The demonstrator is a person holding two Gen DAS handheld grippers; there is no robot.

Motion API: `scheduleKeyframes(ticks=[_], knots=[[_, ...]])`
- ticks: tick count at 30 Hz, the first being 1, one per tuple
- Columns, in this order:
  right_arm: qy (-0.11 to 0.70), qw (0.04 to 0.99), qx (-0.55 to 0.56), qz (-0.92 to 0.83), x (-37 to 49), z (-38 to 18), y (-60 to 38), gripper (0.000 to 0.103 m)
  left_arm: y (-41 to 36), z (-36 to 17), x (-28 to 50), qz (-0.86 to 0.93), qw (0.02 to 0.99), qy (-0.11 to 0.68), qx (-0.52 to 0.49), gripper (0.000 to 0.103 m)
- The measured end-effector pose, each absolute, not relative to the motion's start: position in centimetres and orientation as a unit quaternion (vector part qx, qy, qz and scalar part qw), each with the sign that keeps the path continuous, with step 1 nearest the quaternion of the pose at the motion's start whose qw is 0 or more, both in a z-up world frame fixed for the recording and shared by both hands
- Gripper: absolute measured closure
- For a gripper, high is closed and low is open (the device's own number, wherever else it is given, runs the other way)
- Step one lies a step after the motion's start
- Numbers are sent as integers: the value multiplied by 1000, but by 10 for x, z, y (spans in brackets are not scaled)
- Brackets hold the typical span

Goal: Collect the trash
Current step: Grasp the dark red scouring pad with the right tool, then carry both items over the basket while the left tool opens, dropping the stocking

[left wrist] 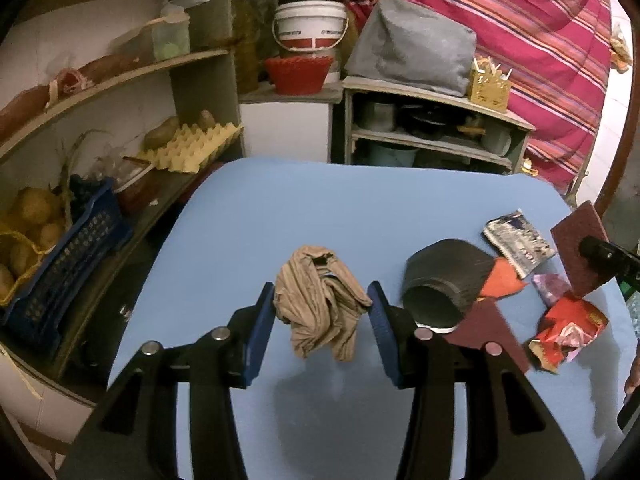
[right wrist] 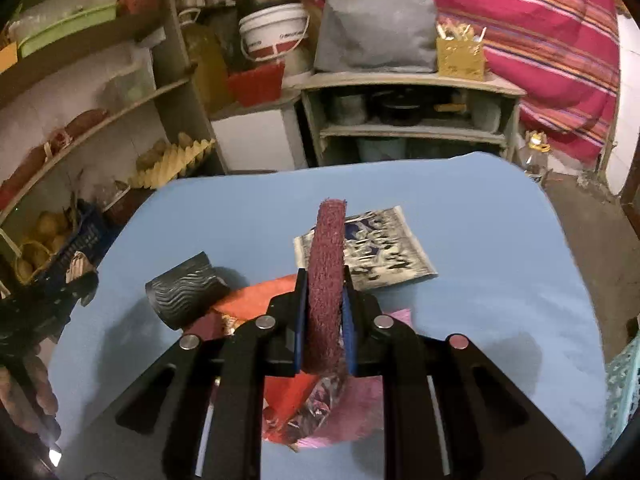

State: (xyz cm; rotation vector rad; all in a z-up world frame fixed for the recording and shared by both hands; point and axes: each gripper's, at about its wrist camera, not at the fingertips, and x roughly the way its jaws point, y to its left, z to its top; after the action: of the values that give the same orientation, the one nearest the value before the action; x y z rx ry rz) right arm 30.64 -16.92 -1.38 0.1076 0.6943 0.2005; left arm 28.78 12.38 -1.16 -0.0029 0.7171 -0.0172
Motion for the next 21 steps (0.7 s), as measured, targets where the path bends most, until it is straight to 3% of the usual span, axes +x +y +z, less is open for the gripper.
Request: scheduleKeyframes(ticks=[21], knots=[[316, 946, 70, 9, 236, 4, -280, 87, 15, 21, 252, -68, 945, 318, 39, 56]])
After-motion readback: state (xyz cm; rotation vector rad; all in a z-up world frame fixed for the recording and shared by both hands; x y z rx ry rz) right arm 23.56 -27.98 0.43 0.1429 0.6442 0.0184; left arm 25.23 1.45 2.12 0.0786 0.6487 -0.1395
